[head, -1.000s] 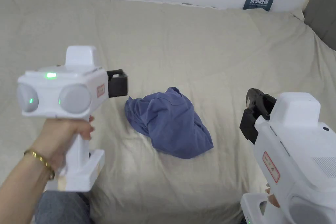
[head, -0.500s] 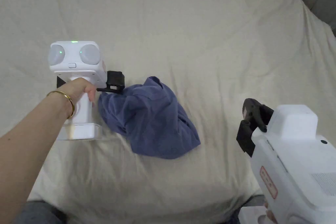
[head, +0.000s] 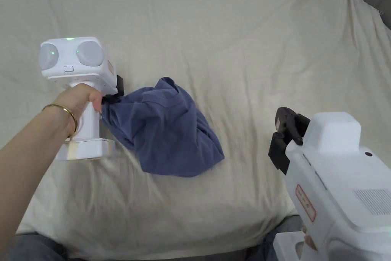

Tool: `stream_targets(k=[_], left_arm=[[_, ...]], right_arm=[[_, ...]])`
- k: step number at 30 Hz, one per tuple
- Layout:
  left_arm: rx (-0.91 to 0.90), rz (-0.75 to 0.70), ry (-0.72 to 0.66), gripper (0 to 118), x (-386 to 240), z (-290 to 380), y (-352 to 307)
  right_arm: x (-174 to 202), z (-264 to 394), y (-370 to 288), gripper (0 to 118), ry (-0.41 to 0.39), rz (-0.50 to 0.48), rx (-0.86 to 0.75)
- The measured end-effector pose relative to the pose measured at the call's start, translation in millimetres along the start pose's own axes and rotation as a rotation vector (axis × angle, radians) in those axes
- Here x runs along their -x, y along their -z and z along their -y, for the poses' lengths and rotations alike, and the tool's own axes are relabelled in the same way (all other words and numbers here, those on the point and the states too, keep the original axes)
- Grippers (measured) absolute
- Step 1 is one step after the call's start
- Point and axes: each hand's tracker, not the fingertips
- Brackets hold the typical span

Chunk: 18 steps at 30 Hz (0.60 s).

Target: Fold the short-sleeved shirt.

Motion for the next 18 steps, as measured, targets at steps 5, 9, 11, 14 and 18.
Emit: stream_targets(k=[5, 9, 11, 14, 18], left_arm=[[-0.106, 0.077, -0.001, 9, 8, 5, -52], [-0.137, 0.107, -0.01, 9, 13, 9, -74], [-0.145, 0.106, -0.002, 9, 15, 12, -78], [-0.148, 0.103, -0.004, 9, 20, 18, -78], [-0.142, 0.091, -0.008, 9, 25, 23, -73]], right_arm=[[3, -8, 35, 22, -0.028, -0.107, 0.165], [8, -1, 78, 118, 0.012, -0.204, 0.369], [13, 9, 100, 118, 0.037, -0.237, 0.435], [24, 30, 137, 118, 0.016, -0.197, 0.576], [37, 53, 164, 88, -0.008, -0.163, 0.642]])
